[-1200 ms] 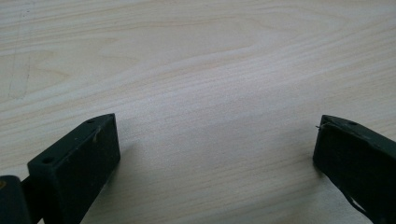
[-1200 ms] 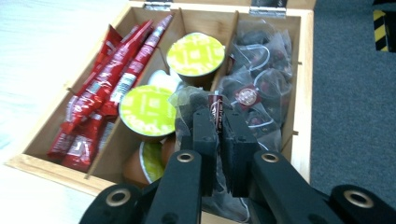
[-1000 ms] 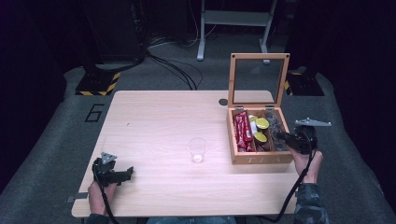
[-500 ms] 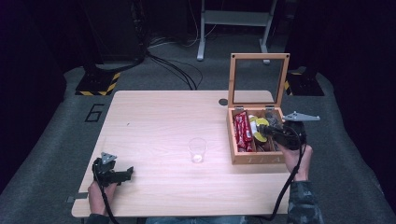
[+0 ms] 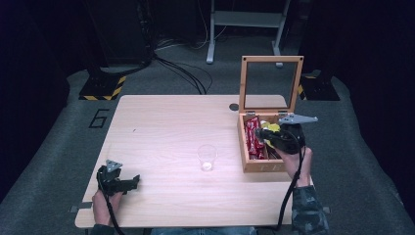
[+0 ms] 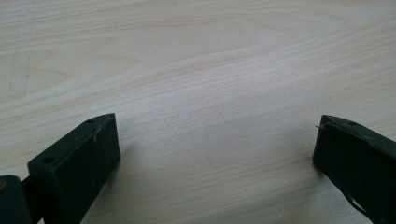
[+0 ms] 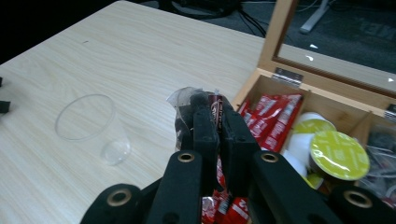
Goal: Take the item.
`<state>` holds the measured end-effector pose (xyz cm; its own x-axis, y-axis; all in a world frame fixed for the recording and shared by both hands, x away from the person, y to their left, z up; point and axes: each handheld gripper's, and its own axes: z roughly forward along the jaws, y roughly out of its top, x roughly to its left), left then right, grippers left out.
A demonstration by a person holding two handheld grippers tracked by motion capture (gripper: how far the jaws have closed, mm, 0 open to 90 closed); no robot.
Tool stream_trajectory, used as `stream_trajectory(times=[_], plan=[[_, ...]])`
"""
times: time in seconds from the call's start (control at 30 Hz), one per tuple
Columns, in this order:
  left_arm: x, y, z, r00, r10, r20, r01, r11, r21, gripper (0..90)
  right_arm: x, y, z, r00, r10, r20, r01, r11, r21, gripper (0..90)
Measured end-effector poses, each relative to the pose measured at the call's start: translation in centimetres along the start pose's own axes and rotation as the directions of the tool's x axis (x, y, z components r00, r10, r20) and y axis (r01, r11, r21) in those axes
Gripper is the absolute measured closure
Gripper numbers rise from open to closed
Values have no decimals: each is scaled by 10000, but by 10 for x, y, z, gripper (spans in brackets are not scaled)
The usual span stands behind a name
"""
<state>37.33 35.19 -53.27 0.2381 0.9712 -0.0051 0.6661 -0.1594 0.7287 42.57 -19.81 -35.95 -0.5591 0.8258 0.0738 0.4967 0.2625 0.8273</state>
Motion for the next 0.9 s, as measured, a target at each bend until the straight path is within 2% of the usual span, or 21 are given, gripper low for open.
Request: stream_trajectory(times=[0.37,0.53,0.9], plan=[[0,0,0,10000,16,11,-16,10000,-4,6,20,12,14,9976,-405,-564,407,9992,14,861],[0,0,0,10000,15,2,-15,10000,4,5,31,18,23,9938,-625,-915,631,9980,46,861],[0,0,0,10000,21,10,-21,10000,22,6,47,26,35,9868,-1015,-1264,1054,9941,245,861]])
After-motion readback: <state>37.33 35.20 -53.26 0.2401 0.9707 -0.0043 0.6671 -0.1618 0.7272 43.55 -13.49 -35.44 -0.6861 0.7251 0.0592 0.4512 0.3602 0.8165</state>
